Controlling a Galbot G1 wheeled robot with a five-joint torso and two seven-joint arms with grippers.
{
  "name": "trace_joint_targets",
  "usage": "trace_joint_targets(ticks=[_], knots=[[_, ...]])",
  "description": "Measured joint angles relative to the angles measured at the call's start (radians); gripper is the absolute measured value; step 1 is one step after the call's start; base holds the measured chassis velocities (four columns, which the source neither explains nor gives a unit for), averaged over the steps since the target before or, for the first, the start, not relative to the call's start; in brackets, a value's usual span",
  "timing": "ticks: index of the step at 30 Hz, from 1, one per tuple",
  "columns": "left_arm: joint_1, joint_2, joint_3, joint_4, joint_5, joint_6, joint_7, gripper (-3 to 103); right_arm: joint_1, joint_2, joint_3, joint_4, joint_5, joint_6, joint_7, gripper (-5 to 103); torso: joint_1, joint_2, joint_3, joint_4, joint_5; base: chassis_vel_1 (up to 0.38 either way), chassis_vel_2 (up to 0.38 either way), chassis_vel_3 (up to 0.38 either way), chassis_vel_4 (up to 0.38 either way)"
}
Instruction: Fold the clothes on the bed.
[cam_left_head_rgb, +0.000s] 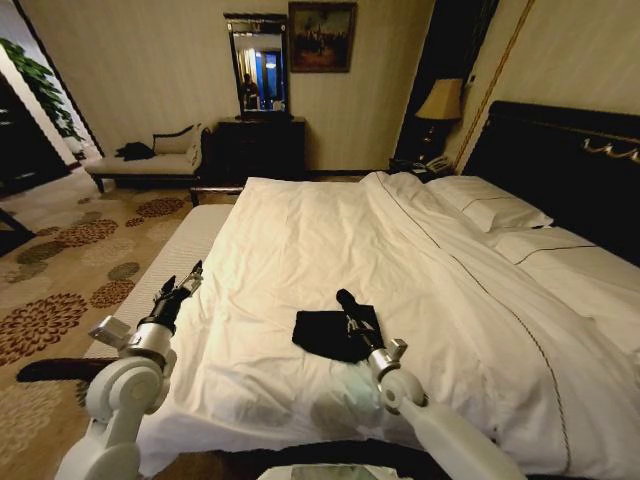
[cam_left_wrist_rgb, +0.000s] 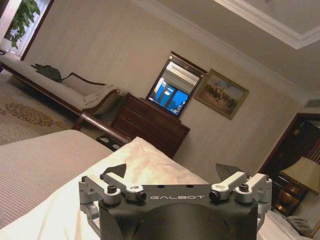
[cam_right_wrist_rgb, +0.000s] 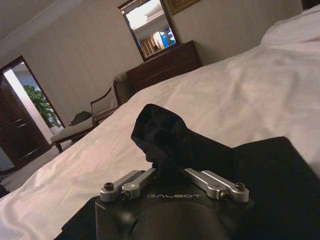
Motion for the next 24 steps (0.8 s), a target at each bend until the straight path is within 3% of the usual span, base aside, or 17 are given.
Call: trace_joint_targets(ticks=[14,24], knots=[[0.002,-0.022,-0.017,-0.033,-0.009,0.000,-0.003,100,0.046,0.098,-0.104,-0.051,-0.014,-0.007,0.021,4,0.000,0.000,0.000,0.0000,0.0001,0.000,0.000,0.000,0.000],[0.003,-0.017,-0.025,-0.035,-0.016,0.001,-0.005,100,0.055,0.113,-0.124,-0.040,-0.043,-0.014,0.041,4,0.000,0.000,0.000,0.0001,0.0003,0.000,0.000,0.000,0.000]])
